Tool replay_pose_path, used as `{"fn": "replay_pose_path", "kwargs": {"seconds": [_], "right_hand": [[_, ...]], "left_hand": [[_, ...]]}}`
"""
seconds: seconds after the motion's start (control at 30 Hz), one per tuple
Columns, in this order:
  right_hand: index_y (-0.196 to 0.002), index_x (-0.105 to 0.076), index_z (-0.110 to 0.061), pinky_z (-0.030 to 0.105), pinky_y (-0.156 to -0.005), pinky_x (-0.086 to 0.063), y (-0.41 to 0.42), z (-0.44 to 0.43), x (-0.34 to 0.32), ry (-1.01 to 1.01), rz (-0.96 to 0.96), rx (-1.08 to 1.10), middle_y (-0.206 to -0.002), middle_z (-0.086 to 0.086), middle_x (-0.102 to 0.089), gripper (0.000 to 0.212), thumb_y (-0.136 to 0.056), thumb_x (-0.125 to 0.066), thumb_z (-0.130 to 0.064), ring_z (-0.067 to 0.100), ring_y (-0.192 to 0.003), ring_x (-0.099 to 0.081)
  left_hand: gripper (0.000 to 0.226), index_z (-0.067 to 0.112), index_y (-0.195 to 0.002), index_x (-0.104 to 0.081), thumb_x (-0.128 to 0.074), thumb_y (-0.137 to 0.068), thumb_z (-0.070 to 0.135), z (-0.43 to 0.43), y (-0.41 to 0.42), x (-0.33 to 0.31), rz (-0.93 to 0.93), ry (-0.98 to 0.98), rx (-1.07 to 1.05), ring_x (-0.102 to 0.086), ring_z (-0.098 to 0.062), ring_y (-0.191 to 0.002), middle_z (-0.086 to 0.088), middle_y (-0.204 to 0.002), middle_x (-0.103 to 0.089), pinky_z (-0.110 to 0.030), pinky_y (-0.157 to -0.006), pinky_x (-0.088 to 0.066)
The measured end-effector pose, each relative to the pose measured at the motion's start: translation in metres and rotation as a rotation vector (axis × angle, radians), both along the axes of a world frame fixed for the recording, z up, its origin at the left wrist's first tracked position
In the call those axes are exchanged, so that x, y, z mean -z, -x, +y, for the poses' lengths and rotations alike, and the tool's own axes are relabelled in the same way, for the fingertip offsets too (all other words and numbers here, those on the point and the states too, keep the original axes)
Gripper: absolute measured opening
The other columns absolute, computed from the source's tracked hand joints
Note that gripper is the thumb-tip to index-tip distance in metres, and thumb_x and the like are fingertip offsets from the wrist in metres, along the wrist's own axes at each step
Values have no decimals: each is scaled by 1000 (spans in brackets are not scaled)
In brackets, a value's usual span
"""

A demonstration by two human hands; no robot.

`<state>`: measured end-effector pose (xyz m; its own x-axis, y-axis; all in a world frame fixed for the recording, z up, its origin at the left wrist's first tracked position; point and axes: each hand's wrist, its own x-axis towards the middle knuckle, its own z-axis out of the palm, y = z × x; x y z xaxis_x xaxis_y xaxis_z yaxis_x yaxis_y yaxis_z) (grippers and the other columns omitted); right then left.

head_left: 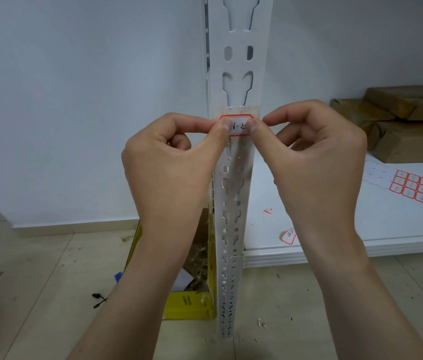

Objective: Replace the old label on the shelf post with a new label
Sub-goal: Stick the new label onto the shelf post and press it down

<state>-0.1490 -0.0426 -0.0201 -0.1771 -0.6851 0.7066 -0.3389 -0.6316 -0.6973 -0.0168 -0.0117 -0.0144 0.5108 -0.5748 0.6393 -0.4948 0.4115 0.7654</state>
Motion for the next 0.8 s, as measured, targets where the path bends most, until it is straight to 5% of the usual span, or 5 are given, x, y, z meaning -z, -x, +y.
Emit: {"fn": "replay_pose_path", "kwargs": {"seconds": [0.23,0.4,0.57,0.8], "right_hand": [[-92,-71,-29,36,-57,-57,-1,3,-2,-55,-23,-17,-58,-1,-65,17,-89,-83,-40,19,-54,-62],[-103,-67,-32,45,-64,-62,-3,6,-4,-95,-62,-43,-64,5,-67,22,-90,-83,-39,23,-60,-68],[-128,-68,-29,38,-65,-64,-7,5,-5,-156,-79,-107,-66,4,-70,41,-91,-81,-40,17,-62,-71],[-117,-74,-30,24,-57,-54,-11,0,-4,-178,-133,-152,-68,4,-70,23,-95,-78,-35,12,-57,-68]], "left_hand": [[17,29,-87,-75,-82,-83,43,-1,-3,0,14,-8,7,-36,-6,-50,2,-54,-43,-15,-49,-37],[30,29,-115,-75,-79,-88,38,0,-1,-1,42,38,47,-41,-3,-50,7,-54,-42,-10,-57,-41],[36,29,-123,-73,-79,-88,37,-3,3,0,56,19,88,-44,0,-51,10,-53,-44,-8,-66,-47],[30,27,-119,-74,-78,-89,34,-5,2,0,76,20,102,-47,0,-52,10,-53,-45,-7,-64,-47]]}}
